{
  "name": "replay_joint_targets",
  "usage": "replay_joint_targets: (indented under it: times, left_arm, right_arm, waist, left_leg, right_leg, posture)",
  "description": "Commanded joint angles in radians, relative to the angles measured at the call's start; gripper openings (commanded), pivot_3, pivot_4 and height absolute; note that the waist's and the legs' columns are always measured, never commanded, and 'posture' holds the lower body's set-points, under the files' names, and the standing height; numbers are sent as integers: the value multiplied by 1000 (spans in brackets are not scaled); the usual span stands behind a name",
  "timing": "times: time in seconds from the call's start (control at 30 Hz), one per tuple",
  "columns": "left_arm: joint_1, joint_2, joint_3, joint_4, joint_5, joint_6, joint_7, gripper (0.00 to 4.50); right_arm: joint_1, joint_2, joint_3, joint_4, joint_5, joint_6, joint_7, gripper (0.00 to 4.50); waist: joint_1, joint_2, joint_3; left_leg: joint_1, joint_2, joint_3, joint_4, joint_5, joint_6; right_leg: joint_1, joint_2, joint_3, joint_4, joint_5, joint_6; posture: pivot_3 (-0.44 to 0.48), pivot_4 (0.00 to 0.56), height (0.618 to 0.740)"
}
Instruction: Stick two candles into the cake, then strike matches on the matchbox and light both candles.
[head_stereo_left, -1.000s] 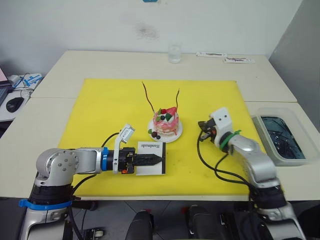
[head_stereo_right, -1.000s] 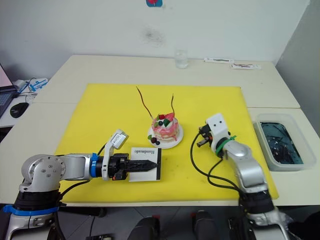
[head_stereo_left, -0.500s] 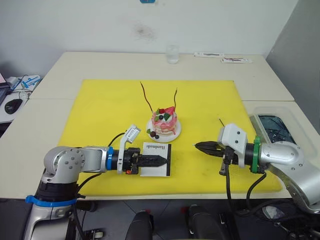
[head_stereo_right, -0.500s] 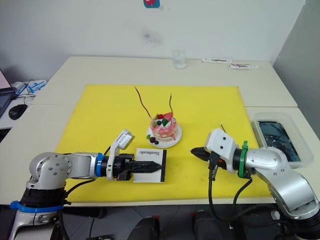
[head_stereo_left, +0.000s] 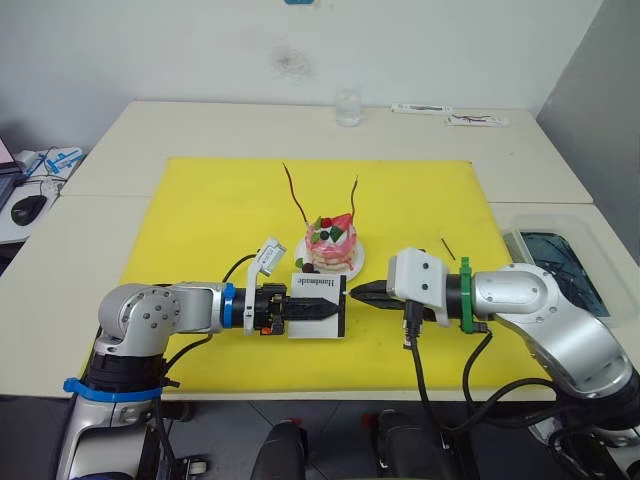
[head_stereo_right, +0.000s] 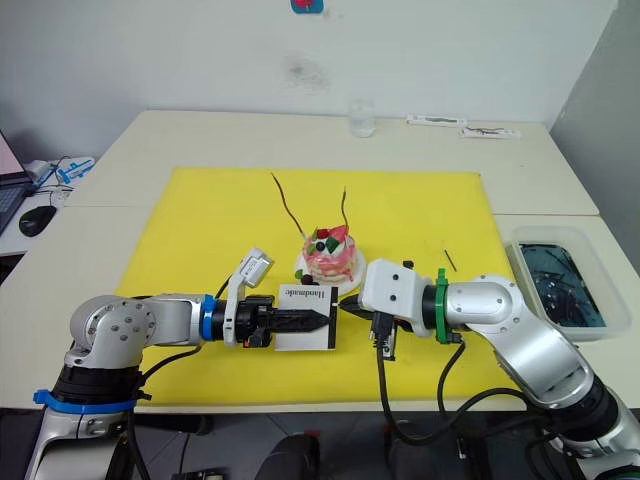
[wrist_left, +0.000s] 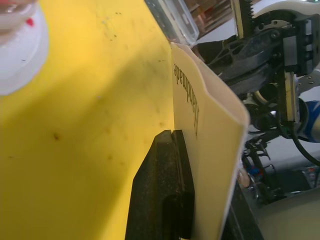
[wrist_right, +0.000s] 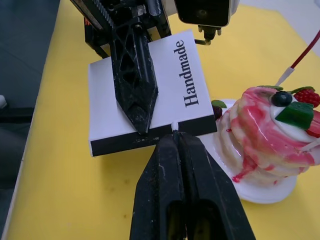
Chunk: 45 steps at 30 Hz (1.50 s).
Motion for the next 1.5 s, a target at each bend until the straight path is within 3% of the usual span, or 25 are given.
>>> replay_joint_targets:
  times: [0.03, 0.63, 1.5]
  left_arm:
    - [-2, -7, 4, -21, 7, -25, 4, 0]
    - [-12, -38, 52, 17, 26, -58, 70, 0]
    - [-21, -60, 77, 11, -8, -16, 96, 0]
  right_arm:
    - [-20, 6, 7, 11, -38, -50, -2, 8]
    - [20, -36, 43, 2, -58, -78, 96, 8]
    - [-52, 65, 114, 138, -207, -135, 83, 8]
  waist:
    - [1, 0, 0]
    - [1, 0, 0]
    - [3, 0, 0]
  left_leg:
    - [0, 0, 0, 0, 0, 0]
    - [0, 0, 0, 0, 0, 0]
    - [0, 0, 0, 1, 0, 0]
  right_leg:
    - [0, 0, 0, 0, 0, 0]
    - [0, 0, 0, 1, 0, 0]
    - [0, 0, 0, 1, 0, 0]
  posture:
    - [0, 150, 740]
    - [0, 150, 740]
    - [0, 150, 740]
